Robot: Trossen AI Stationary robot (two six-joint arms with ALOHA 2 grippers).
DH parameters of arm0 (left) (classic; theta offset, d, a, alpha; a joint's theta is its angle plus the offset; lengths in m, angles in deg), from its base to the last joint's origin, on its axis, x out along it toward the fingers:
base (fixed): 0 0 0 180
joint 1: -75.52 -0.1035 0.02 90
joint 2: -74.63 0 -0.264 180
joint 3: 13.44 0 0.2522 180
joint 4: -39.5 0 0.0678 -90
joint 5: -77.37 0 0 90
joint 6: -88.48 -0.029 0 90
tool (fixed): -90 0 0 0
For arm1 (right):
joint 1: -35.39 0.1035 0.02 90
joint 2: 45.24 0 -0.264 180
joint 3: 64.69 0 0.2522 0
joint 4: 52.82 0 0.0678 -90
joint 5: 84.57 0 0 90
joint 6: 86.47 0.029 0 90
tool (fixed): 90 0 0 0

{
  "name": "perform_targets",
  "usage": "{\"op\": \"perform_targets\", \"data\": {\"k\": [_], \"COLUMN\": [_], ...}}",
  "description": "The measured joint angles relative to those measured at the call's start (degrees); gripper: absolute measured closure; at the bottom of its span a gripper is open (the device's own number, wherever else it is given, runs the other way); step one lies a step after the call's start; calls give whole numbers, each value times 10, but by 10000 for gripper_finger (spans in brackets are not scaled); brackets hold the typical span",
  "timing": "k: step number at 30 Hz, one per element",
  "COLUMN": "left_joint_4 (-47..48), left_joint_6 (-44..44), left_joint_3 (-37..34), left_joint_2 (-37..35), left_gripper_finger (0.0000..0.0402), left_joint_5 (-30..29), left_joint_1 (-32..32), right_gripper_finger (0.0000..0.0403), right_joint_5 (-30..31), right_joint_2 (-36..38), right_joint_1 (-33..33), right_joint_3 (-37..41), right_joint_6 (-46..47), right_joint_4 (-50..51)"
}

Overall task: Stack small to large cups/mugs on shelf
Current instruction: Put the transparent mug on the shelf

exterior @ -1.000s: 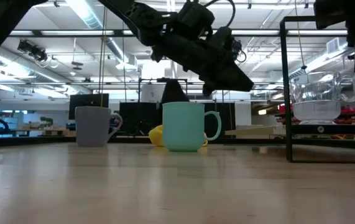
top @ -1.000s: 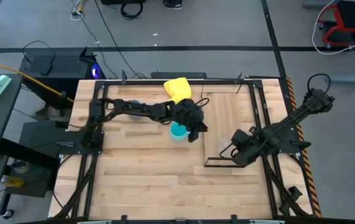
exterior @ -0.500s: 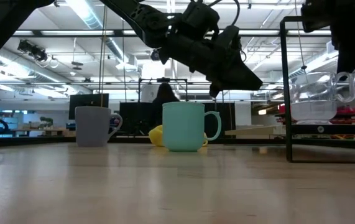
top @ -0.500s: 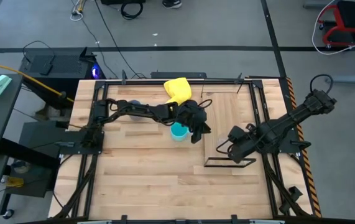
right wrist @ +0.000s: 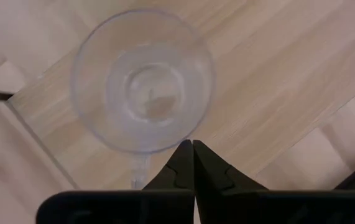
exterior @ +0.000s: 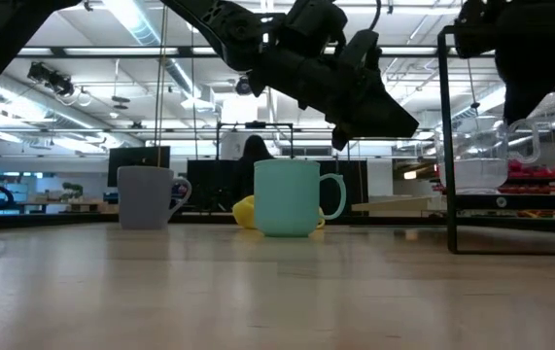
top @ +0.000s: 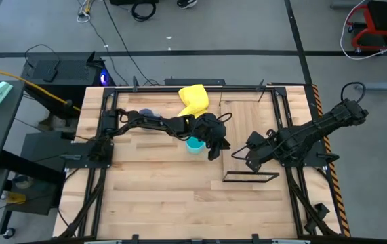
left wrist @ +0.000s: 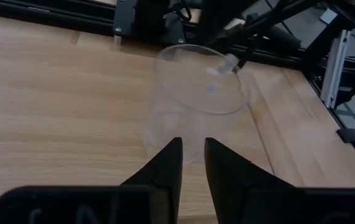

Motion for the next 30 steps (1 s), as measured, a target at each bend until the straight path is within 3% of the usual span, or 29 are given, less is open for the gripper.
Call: {"op": "perform_targets", "data": {"k": [11, 19, 24, 30], "left_joint_4": [13, 32, -9, -41], "left_joint_6": [-4, -4, 3, 7], "left_joint_3": [0, -2, -1, 0], "left_joint_2": [0, 10, 25, 37], "left_gripper_finger": [331, 327, 328, 324], "left_joint_5": [-15, -39, -37, -26], "left_joint_1": [1, -26, -31, -30], "right_gripper_finger": [402, 402, 402, 402], "right_joint_5": [23, -1, 14, -37], "right_joint_2": [0, 1, 2, 0], "right_joint_1": [-60, 5, 47, 90], "right_joint_3": [0, -24, -42, -38], "right_joint_6": [-45, 11, 79, 64], "right_joint_4": [0, 12, 58, -13]}}
